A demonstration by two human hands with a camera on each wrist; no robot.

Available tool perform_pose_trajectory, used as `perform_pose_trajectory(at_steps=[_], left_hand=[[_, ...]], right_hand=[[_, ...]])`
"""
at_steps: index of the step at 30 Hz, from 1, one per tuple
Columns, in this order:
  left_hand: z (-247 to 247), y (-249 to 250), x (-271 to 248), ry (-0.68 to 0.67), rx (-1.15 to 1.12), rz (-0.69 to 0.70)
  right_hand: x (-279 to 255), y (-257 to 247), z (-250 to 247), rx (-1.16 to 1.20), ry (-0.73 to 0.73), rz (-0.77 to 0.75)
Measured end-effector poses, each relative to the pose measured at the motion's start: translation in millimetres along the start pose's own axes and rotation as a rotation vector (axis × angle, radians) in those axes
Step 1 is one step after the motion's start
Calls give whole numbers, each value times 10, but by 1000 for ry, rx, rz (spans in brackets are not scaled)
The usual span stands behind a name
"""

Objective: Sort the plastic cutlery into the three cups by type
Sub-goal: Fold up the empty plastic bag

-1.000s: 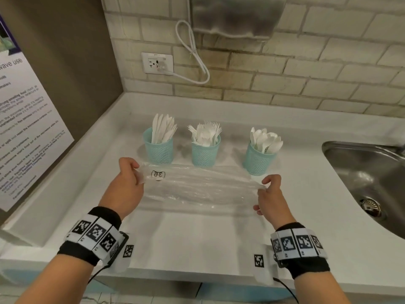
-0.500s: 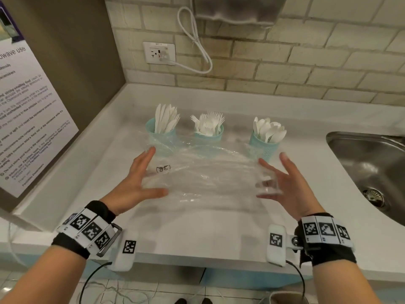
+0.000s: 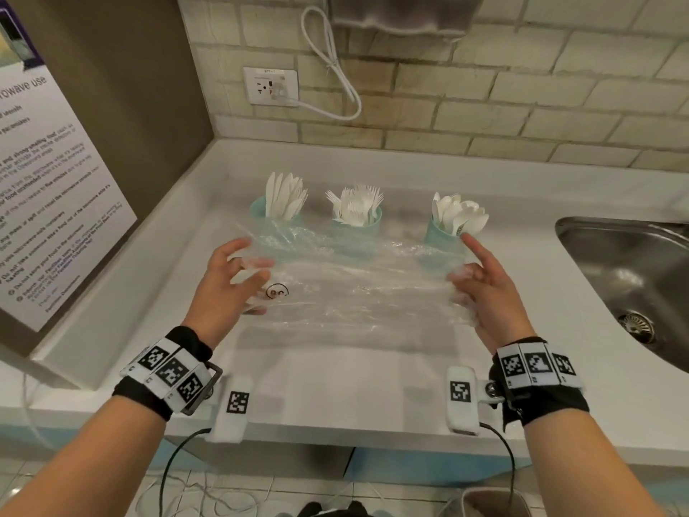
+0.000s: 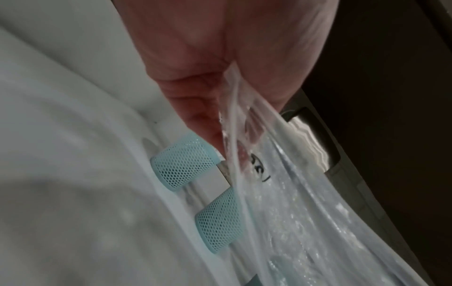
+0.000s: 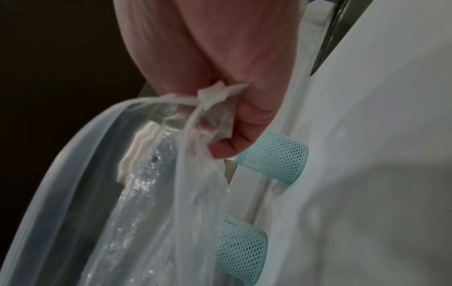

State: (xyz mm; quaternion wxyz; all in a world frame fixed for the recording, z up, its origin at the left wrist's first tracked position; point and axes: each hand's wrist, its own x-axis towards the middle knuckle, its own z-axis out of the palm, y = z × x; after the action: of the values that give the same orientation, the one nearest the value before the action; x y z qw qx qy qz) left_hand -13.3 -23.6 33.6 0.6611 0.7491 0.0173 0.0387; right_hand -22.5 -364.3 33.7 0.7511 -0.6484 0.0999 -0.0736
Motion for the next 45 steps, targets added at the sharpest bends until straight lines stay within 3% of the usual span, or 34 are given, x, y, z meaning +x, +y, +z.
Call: perform_pose_trajectory(at_steps=[3, 11, 14, 18, 21, 25, 31, 34, 38, 40, 43, 45], left_hand=[[-47, 29, 41, 87, -136, -58], [-198, 35, 65, -70, -25, -88], [-236, 60, 127, -90, 75, -227], [-257, 137, 127, -116, -29, -369], [-246, 127, 125, -229, 113, -331], [-227, -52, 115, -284, 430, -178], [-22, -15, 51, -179, 948, 147], [223, 245, 79, -233, 911, 246], [508, 254, 140, -223, 845, 169], [529, 171, 160, -195, 736, 124], [534, 172, 149, -334, 400, 108], [563, 250, 128, -341, 263, 146]], right_hand=[[46, 14, 30, 4, -52, 32], [19, -65, 90, -194, -116, 167], [-10, -119, 76, -290, -118, 228], [-2, -132, 82, -324, -72, 270], [-7, -133, 131, -545, -65, 191], [1, -206, 156, -431, -31, 86], [-43, -706, 437, -493, -66, -434], [-159, -905, 756, -635, -189, -654], [-258, -1032, 1022, -463, -385, -555], [-186, -1081, 943, -445, -326, -541], [23, -1046, 714, -550, -76, -572], [107, -880, 617, -700, 69, -568]])
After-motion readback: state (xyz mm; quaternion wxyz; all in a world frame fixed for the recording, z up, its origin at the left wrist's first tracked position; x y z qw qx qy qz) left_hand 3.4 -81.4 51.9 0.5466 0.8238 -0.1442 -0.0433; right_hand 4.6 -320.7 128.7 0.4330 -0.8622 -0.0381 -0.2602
